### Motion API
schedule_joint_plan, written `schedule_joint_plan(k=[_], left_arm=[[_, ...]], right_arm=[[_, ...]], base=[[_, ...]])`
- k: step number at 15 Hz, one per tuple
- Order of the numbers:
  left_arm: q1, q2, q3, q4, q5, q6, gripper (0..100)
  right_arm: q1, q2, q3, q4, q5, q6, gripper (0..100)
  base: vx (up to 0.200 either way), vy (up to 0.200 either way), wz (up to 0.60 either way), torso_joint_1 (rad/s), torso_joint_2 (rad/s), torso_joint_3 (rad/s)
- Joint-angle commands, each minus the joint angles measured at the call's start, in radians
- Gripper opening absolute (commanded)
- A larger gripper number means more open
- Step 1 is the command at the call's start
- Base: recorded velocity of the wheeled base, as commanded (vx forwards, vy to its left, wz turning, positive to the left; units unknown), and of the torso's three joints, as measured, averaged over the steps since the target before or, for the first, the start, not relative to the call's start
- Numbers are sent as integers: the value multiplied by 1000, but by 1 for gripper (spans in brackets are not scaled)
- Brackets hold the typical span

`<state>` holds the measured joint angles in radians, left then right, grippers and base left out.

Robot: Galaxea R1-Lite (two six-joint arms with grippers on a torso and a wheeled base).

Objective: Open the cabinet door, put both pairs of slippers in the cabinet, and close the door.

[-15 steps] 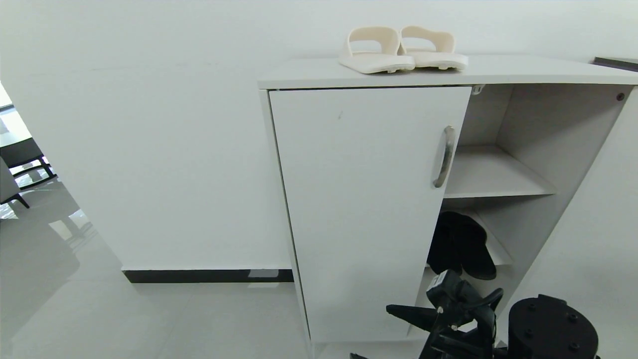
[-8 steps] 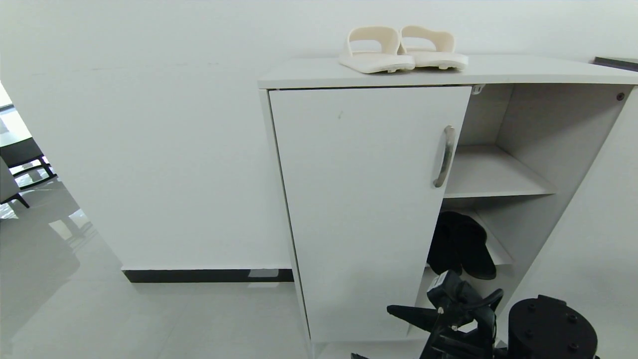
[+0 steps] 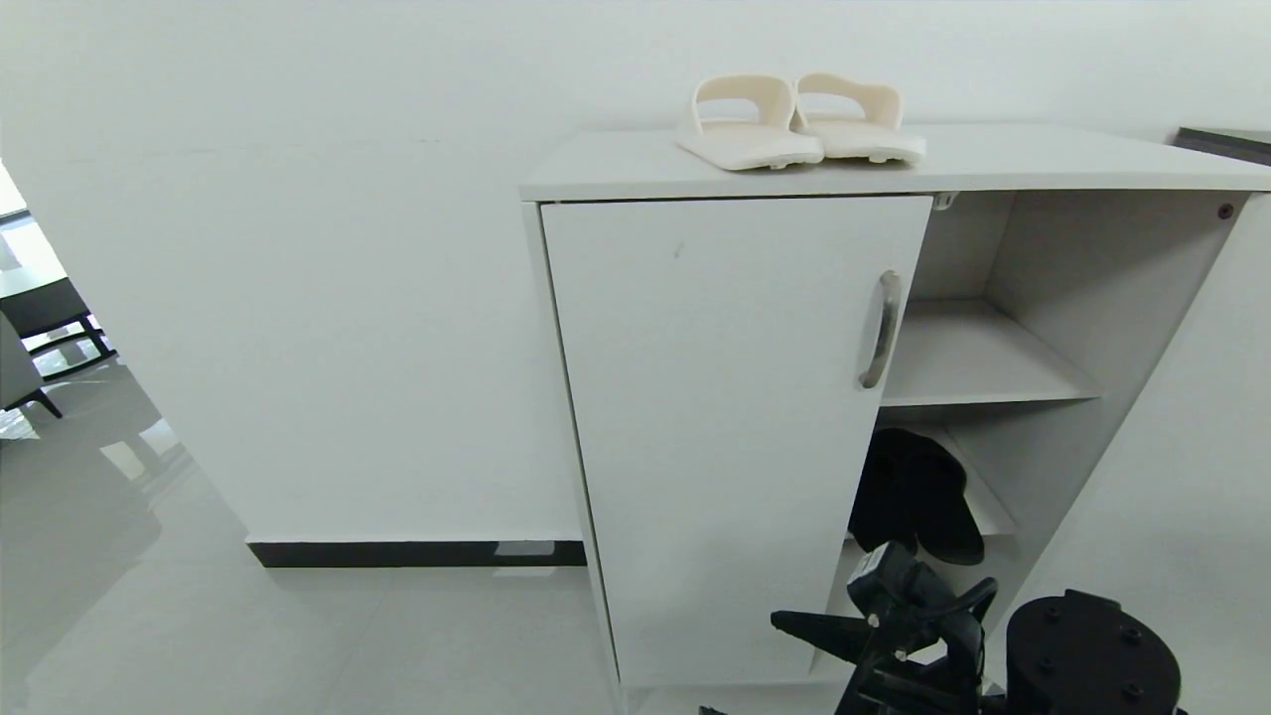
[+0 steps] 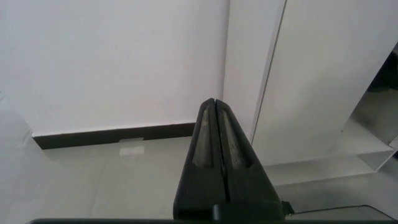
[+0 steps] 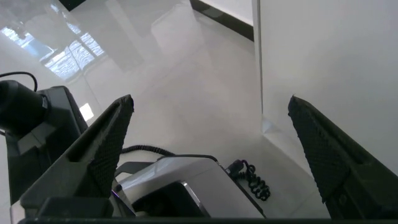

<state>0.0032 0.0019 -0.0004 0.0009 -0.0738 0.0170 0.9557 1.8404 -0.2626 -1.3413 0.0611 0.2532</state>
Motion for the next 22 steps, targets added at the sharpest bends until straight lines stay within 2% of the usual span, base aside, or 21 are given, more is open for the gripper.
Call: schedule_joint_plan(k=[1,17,22], left_arm=[[0,0,0,2,0,0,0],[0,0,0,2,0,0,0],[0,0,0,2,0,1,0]], right_arm=[[0,5,0,2,0,0,100],[3,8,5,2,0,-2,100],[3,8,23,-7,28,-20,100]], base=[[0,0,0,32,-119,-271],[0,0,0,189,-483,-286],[0,0,0,236,-517,-284]])
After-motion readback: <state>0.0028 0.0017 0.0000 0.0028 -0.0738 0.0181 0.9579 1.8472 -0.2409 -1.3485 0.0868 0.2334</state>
